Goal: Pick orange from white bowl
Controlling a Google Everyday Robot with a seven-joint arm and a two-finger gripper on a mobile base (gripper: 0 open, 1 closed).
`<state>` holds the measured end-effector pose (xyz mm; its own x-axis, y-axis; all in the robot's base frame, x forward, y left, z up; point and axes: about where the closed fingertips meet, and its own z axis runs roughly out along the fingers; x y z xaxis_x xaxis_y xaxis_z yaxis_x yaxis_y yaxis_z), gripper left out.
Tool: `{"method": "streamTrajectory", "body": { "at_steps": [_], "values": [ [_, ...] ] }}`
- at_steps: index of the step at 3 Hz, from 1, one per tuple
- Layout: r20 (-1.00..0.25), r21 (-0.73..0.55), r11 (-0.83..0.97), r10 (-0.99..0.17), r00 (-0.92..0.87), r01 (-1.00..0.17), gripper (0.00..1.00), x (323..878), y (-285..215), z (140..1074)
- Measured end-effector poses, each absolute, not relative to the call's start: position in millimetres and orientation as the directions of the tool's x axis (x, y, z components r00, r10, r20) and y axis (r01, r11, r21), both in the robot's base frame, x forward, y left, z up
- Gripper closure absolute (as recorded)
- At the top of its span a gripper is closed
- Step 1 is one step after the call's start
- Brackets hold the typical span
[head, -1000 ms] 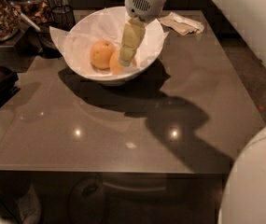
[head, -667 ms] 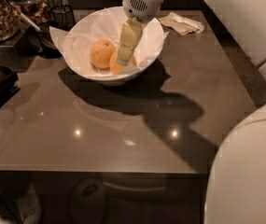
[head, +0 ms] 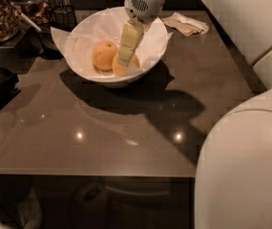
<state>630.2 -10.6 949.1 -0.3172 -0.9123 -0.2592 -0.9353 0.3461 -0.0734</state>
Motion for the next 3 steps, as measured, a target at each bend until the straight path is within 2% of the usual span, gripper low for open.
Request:
{"method": "streamTrajectory", "body": {
  "at_steps": [1,3],
  "values": [
    [-0.253,-0.052,0.376,-0.901,-0.352,-0.925,0.14,636.0,-10.4,944.9],
    [-0.248,-0.003,0.427,-0.876,-0.413,-0.904,0.23,644.4,-7.7,935.2]
  ]
}}
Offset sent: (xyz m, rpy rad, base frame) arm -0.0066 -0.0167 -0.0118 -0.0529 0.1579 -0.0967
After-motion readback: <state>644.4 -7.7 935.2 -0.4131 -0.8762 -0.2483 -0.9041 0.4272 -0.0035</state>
